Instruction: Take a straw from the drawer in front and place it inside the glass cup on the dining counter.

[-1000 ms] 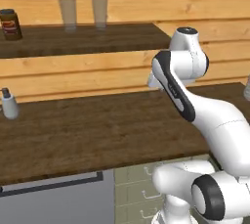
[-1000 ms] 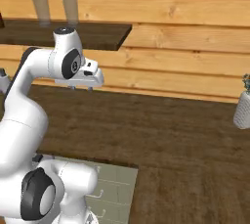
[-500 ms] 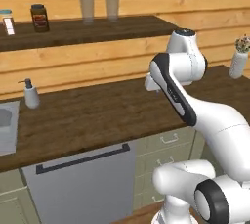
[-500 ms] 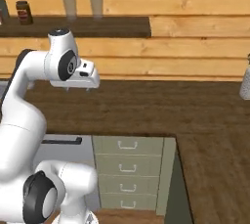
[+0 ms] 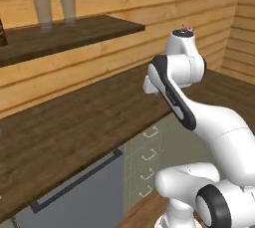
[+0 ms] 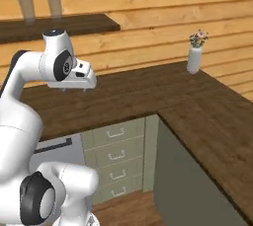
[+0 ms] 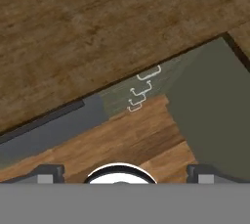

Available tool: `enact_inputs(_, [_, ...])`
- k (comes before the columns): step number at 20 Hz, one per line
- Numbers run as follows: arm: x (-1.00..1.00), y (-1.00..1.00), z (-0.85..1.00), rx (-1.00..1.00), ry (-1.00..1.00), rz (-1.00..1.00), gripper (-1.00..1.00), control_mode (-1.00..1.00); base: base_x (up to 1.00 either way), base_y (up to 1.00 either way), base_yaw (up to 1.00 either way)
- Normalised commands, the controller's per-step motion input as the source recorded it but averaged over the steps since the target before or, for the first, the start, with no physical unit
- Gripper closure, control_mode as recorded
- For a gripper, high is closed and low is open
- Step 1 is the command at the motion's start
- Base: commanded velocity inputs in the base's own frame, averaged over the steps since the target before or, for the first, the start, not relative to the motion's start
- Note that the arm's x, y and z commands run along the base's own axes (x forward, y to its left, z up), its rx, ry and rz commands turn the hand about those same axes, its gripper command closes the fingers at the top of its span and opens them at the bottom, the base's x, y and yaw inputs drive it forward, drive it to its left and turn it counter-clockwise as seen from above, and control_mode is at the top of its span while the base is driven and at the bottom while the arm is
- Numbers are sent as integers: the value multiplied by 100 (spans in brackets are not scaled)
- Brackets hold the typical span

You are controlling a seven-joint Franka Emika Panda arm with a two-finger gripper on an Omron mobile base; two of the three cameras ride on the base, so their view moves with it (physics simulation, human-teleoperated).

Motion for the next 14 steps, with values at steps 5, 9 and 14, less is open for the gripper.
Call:
enact_inputs(5, [0,0,0,0,0,0,-100,100,0,70,-62])
enact_inputs(9, [0,0,0,0,0,0,-100,100,0,78,-58])
enact_inputs(14, [0,0,0,0,0,0,-100,100,-5,75,-58])
